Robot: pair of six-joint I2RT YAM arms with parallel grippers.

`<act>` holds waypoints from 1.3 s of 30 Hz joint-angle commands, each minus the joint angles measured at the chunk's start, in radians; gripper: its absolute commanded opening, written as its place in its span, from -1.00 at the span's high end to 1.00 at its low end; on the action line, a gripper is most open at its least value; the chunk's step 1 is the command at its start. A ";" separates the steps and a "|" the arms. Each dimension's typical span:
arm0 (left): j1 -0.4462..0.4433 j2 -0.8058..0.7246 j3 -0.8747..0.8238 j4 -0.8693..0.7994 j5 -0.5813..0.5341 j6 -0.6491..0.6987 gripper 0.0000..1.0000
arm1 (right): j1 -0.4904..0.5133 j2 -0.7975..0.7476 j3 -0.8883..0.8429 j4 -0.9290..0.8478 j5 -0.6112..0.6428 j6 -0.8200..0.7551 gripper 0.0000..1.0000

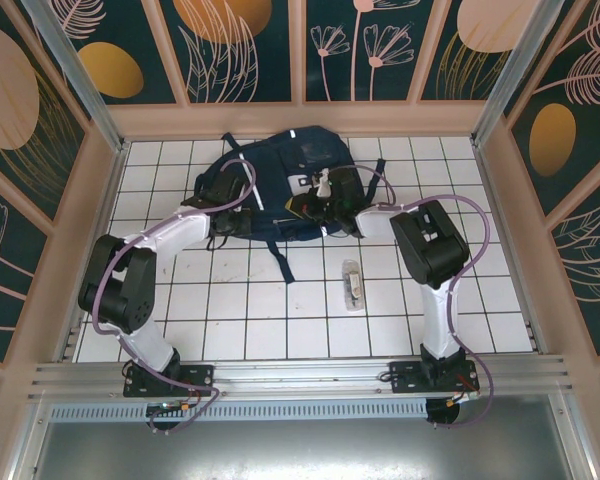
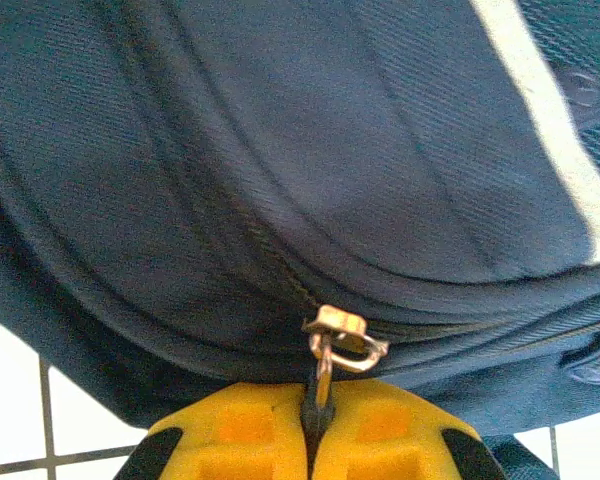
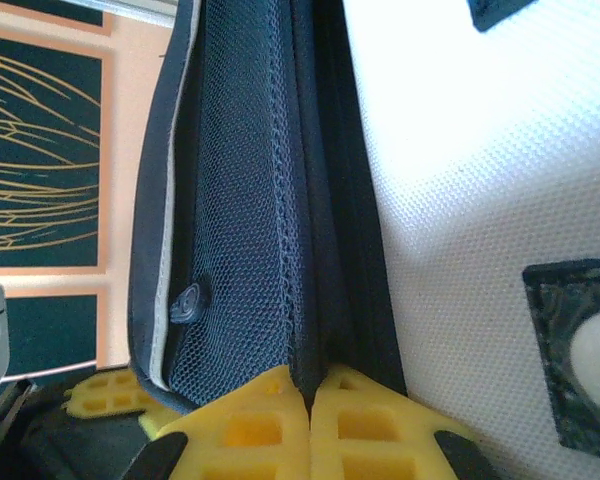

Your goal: Pack books, pencil case, and school supplies into a backpack

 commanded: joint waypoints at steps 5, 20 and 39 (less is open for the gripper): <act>0.047 -0.028 0.012 -0.082 -0.056 0.025 1.00 | -0.116 -0.003 0.072 -0.171 0.053 -0.141 1.00; -0.092 -0.169 -0.136 0.064 0.421 -0.116 1.00 | -0.130 0.105 0.341 -0.227 0.047 -0.173 0.53; -0.178 0.000 0.006 0.192 0.535 -0.102 1.00 | -0.004 -0.304 -0.178 -0.157 0.135 0.045 0.20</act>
